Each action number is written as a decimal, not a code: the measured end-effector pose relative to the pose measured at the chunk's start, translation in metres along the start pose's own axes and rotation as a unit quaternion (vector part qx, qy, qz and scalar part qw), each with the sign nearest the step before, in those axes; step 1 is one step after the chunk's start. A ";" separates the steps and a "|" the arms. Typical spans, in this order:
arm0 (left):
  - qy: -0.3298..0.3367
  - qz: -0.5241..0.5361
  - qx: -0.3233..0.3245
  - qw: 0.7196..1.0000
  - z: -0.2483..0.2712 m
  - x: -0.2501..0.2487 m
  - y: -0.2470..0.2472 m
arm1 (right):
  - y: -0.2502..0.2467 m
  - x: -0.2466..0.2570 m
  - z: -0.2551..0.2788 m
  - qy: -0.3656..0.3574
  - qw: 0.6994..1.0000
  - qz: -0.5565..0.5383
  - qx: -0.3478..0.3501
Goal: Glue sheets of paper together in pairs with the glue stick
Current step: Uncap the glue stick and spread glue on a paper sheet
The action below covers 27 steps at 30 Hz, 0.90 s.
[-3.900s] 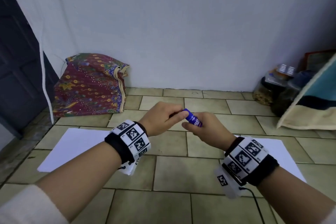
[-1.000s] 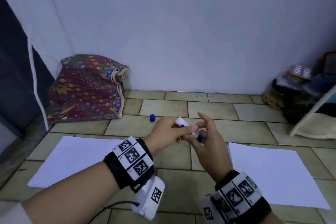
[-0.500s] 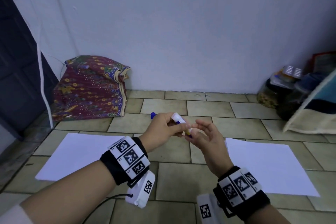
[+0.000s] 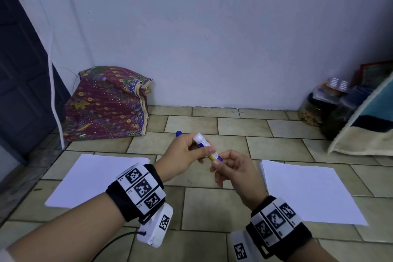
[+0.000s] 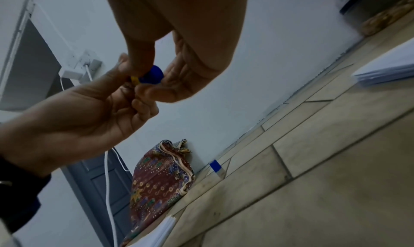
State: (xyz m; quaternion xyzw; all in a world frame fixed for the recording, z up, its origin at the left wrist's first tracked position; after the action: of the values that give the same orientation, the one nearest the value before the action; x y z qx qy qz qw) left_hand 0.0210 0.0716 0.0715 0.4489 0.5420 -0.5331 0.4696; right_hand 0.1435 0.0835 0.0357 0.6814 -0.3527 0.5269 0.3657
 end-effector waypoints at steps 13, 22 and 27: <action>-0.030 0.041 -0.028 0.998 0.006 0.002 -0.012 | 0.008 0.008 0.005 -0.036 0.997 0.075 -0.004; -0.045 0.046 -0.045 0.997 0.008 0.002 -0.015 | 0.009 0.010 0.007 -0.031 0.992 0.125 0.001; -0.051 0.029 -0.049 0.997 0.009 -0.001 -0.015 | 0.007 0.011 0.006 -0.048 0.989 0.139 -0.011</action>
State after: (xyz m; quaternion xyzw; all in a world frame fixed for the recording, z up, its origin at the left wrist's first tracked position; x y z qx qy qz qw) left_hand 0.0065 0.0624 0.0746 0.4134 0.5297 -0.5144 0.5329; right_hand 0.1427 0.0737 0.0465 0.6463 -0.4671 0.5353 0.2785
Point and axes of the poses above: each hand's wrist, its own z-axis away from the middle knuckle, its own y-axis out of the palm, x = y × z, the point moved 9 cm from there along -z, towards the middle knuckle, and after that the axes turned 8 degrees about -y, right-handed, at the moved point
